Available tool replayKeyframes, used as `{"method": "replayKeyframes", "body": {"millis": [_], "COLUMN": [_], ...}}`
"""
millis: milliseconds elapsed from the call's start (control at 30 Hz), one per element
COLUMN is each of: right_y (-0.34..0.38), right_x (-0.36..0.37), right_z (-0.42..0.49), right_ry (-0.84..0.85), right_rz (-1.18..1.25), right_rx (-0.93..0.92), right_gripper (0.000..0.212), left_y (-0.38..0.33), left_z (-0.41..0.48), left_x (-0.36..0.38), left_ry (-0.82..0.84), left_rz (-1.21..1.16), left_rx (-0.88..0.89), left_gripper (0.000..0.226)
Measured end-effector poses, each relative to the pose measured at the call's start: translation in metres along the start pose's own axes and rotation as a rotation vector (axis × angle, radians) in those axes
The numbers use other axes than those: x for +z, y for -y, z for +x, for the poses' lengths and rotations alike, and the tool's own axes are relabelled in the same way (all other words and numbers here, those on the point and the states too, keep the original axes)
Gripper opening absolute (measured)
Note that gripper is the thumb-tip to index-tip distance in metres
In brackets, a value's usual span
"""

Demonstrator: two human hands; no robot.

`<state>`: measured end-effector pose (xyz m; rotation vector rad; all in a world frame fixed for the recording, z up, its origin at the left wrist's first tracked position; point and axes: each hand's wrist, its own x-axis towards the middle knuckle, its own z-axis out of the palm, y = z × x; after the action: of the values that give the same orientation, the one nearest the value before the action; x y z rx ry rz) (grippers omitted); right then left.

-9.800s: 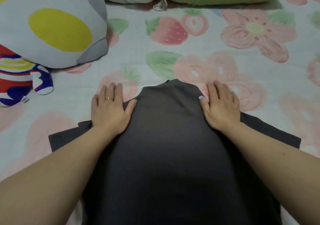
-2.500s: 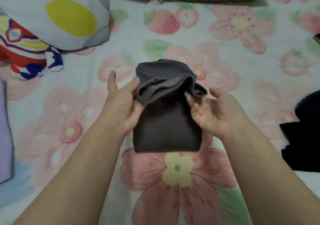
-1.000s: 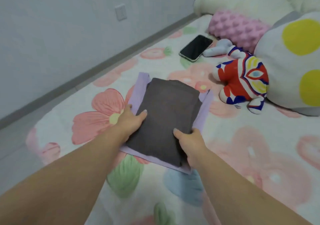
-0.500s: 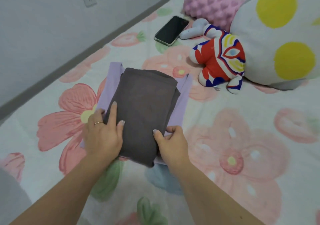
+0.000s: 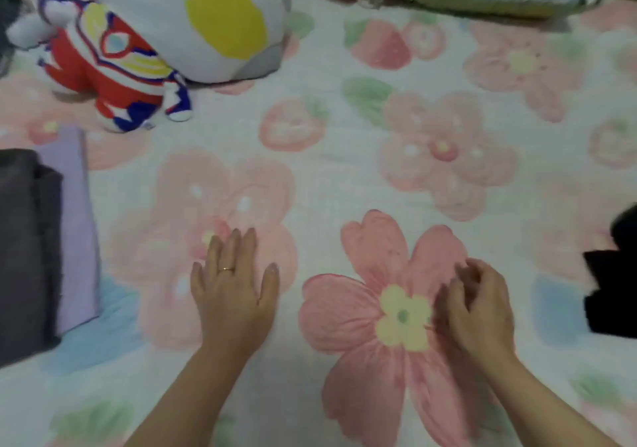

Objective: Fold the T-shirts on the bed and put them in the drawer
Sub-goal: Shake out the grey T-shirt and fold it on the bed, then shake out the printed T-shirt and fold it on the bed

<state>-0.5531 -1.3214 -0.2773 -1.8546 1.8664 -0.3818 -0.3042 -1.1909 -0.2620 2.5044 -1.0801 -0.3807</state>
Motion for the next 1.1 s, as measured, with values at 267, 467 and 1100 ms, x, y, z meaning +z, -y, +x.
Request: {"method": "replayKeyframes", "body": {"millis": [267, 467, 1100], "right_y": [-0.229, -0.265, -0.305], "right_x": [-0.109, -0.097, -0.073], "right_z": [-0.028, -0.032, -0.014], "right_ry": [-0.167, -0.34, -0.647], "right_rz": [-0.293, -0.266, -0.234], "right_rx": [0.387, 0.38, 0.151], "right_gripper": [0.035, 0.048, 0.037], "left_y": [-0.181, -0.265, -0.502], "left_z": [-0.078, -0.1, -0.063], "left_x": [0.099, 0.158, 0.271], "left_ry": [0.39, 0.42, 0.3], "left_rz": [-0.126, -0.101, 0.062], "left_rx": [0.352, 0.583, 0.951], "left_gripper": [0.077, 0.084, 0.034]}}
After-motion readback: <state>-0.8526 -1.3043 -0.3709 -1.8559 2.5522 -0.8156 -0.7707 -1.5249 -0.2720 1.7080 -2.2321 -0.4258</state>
